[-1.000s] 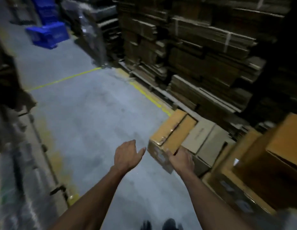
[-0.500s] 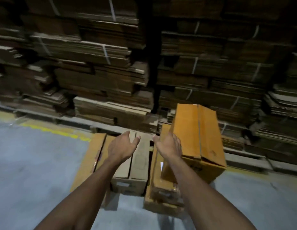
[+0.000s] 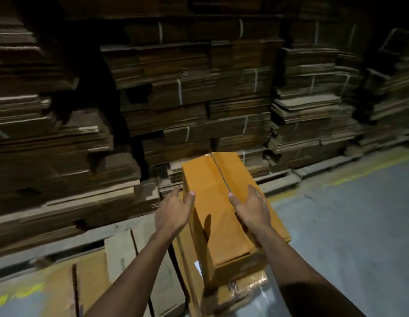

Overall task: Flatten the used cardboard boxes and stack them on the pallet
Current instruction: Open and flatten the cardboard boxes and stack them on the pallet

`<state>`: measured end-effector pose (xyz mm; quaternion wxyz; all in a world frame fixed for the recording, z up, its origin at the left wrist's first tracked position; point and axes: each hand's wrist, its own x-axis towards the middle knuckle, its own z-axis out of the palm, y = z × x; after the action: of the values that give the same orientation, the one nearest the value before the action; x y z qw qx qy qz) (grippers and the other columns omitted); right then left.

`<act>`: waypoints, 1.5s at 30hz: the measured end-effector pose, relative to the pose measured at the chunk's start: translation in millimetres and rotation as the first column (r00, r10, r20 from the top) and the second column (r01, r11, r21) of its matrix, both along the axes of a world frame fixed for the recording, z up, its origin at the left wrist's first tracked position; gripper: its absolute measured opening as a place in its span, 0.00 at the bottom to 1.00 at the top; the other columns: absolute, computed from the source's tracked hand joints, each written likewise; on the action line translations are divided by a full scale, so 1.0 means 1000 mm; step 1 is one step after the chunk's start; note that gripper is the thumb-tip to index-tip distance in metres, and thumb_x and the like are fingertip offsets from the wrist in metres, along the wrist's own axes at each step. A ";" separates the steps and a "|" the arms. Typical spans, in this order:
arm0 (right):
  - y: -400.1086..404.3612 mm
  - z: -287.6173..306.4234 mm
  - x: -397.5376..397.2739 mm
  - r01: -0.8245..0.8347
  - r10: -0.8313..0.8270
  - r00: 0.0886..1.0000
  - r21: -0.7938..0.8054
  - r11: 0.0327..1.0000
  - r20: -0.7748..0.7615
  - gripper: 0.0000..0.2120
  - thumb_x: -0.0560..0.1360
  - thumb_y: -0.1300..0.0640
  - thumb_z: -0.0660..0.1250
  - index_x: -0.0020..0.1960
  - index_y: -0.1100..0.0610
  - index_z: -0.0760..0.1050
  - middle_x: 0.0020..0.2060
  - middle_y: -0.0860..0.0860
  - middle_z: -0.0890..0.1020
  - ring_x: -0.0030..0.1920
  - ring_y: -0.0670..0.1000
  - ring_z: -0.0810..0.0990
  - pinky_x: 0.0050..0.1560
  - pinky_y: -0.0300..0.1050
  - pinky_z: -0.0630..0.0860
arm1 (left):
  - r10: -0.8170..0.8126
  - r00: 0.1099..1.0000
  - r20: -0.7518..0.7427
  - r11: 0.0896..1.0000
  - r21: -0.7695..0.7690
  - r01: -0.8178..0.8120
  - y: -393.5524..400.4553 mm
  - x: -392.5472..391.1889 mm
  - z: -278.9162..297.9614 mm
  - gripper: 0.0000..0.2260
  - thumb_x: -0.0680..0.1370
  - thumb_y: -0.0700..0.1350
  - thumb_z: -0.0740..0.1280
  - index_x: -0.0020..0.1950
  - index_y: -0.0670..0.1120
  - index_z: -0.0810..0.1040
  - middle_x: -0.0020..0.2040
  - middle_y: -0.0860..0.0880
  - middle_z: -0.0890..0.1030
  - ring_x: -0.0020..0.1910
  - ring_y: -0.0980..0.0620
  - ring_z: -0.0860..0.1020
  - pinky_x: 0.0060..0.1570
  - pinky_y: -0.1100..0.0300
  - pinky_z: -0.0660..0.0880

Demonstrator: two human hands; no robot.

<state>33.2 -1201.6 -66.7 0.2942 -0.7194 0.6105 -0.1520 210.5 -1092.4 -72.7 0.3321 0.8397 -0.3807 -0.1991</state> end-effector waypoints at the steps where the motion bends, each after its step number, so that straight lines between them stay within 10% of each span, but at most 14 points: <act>1: -0.006 -0.001 -0.001 0.012 -0.012 1.000 -0.006 1.000 0.005 0.41 0.77 0.33 0.63 0.81 0.54 0.54 0.80 0.51 0.59 0.79 0.57 0.56 0.76 0.60 0.59 | -0.010 1.000 -0.007 1.000 -0.016 0.010 -0.007 0.000 0.002 0.28 0.82 0.63 0.56 0.75 0.47 0.68 0.70 0.44 0.75 0.67 0.42 0.73 0.58 0.51 0.71; 6: -0.041 -0.009 -0.014 0.037 -0.037 0.999 -0.022 0.999 0.006 0.42 0.77 0.33 0.63 0.81 0.53 0.54 0.79 0.51 0.60 0.79 0.55 0.57 0.76 0.58 0.60 | -0.043 0.995 -0.088 0.994 -0.107 0.034 -0.038 -0.003 -0.007 0.25 0.83 0.57 0.59 0.77 0.47 0.66 0.74 0.46 0.70 0.71 0.44 0.69 0.55 0.58 0.61; 18: -0.158 -0.080 -0.036 -0.169 0.176 0.984 0.243 0.955 -0.006 0.43 0.72 0.34 0.70 0.79 0.48 0.55 0.74 0.51 0.67 0.73 0.58 0.67 0.68 0.62 0.70 | 0.237 0.871 -0.431 0.971 0.143 -0.194 -0.082 -0.034 -0.095 0.45 0.65 0.76 0.66 0.73 0.48 0.69 0.63 0.47 0.79 0.58 0.47 0.79 0.56 0.46 0.78; 22: -0.183 -0.103 -0.040 -0.187 0.186 0.982 0.374 0.908 0.041 0.47 0.66 0.34 0.76 0.75 0.48 0.57 0.68 0.52 0.71 0.68 0.59 0.72 0.64 0.63 0.72 | 0.297 0.767 -0.569 0.954 0.143 -0.263 -0.087 -0.052 -0.104 0.32 0.68 0.67 0.74 0.65 0.50 0.73 0.53 0.53 0.82 0.48 0.55 0.83 0.42 0.63 0.78; 30: -0.197 -0.125 -0.042 -0.148 0.101 0.987 0.462 0.875 0.125 0.51 0.55 0.29 0.78 0.69 0.41 0.56 0.60 0.48 0.79 0.61 0.57 0.78 0.60 0.62 0.76 | 0.356 0.731 -0.581 0.930 0.144 -0.339 -0.099 -0.055 -0.116 0.10 0.76 0.55 0.72 0.55 0.56 0.77 0.52 0.51 0.84 0.53 0.52 0.82 0.50 0.57 0.78; 38: -0.186 -0.103 -0.054 -0.167 0.143 0.986 0.399 0.902 0.088 0.49 0.61 0.33 0.79 0.73 0.46 0.58 0.62 0.51 0.78 0.64 0.61 0.75 0.63 0.62 0.73 | 0.330 0.730 -0.599 0.936 0.110 -0.334 -0.081 -0.068 -0.113 0.29 0.66 0.68 0.73 0.62 0.56 0.78 0.53 0.53 0.85 0.54 0.53 0.83 0.59 0.46 0.78; 45: -0.131 -0.054 -0.079 -0.302 0.286 0.953 0.332 0.894 0.096 0.48 0.64 0.35 0.78 0.76 0.46 0.58 0.62 0.52 0.79 0.62 0.59 0.77 0.52 0.49 0.70 | 0.391 0.687 -0.613 0.875 0.016 -0.484 -0.004 -0.125 -0.089 0.21 0.70 0.63 0.75 0.59 0.57 0.79 0.51 0.54 0.86 0.51 0.54 0.84 0.57 0.44 0.80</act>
<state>-45.7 -1332.3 -120.5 0.4480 -0.7375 0.5052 -0.0131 86.0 -1095.9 -161.3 0.5335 0.7724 -0.0580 -0.3398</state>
